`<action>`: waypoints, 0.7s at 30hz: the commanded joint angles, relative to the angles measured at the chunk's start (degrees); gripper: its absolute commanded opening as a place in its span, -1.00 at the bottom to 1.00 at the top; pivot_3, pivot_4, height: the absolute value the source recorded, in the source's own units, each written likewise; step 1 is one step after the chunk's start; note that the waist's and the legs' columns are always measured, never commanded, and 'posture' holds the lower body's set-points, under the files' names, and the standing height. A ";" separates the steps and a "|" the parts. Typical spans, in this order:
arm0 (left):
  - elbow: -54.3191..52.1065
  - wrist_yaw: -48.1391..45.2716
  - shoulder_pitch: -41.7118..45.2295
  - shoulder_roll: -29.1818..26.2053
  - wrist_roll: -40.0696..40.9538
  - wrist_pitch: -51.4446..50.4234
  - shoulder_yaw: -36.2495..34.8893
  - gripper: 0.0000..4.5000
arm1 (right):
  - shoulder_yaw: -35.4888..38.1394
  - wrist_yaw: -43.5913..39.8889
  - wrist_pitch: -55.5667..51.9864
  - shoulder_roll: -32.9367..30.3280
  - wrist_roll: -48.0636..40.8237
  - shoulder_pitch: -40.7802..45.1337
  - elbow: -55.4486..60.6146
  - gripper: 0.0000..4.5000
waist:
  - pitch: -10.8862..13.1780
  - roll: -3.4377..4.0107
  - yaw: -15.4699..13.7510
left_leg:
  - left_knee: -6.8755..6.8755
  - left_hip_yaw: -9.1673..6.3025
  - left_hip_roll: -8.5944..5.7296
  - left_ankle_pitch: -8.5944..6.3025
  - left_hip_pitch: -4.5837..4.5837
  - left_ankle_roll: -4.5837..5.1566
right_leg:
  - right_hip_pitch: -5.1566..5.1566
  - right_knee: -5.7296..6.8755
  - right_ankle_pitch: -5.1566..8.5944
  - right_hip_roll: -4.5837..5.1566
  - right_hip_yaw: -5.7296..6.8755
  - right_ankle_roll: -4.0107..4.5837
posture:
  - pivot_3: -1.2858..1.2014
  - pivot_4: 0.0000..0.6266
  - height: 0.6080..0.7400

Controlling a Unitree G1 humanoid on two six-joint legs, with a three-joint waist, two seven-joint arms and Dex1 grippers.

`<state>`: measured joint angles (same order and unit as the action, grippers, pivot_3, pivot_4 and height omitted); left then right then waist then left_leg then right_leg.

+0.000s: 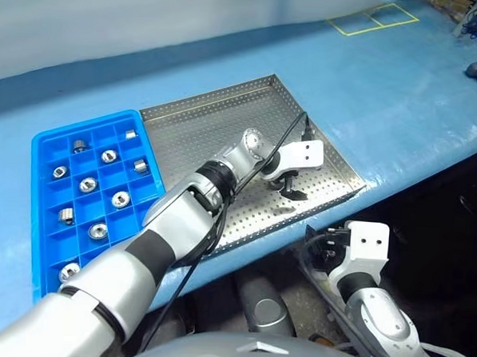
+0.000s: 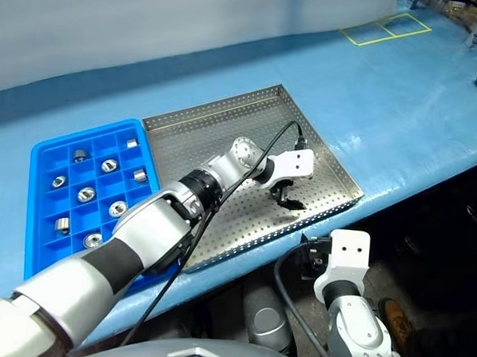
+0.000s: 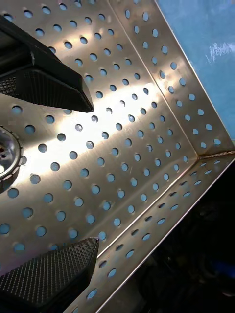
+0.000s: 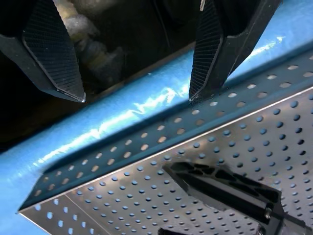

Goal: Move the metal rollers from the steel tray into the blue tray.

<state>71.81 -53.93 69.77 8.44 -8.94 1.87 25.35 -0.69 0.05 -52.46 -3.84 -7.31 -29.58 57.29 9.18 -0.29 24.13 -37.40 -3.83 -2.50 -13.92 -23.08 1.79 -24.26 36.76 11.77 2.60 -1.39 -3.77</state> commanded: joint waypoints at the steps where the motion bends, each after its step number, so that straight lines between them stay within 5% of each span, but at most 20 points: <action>1: -0.42 1.39 2.94 0.49 0.17 0.10 -3.06 1.00 | -0.14 0.37 1.27 -0.20 -0.80 0.30 2.71 0.60 | 0.00 0.00 0.29 | 0.00 0.01 0.00 0.00 0.00 0.00 | 0.00 0.00 -0.01 0.00 -0.01 -0.01 | -0.35 -0.52 1.00; 21: 1.74 -1.31 3.14 -3.35 -8.16 -4.14 -1.97 1.00 | 0.03 0.39 -2.29 -0.75 -1.49 3.74 2.69 0.60 | 0.00 -0.01 -0.18 | 0.00 0.07 -0.02 -0.01 0.05 0.01 | 0.02 0.03 -0.03 0.00 -0.11 -0.05 | -0.33 -0.52 1.00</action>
<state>73.95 -54.73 72.63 4.93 -16.21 -2.30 23.13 -0.68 0.26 -54.86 -4.63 -8.38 -25.97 57.29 9.18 -0.30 23.95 -37.40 -3.77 -2.51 -13.92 -23.03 1.80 -24.25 36.80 11.74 2.59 -1.50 -3.83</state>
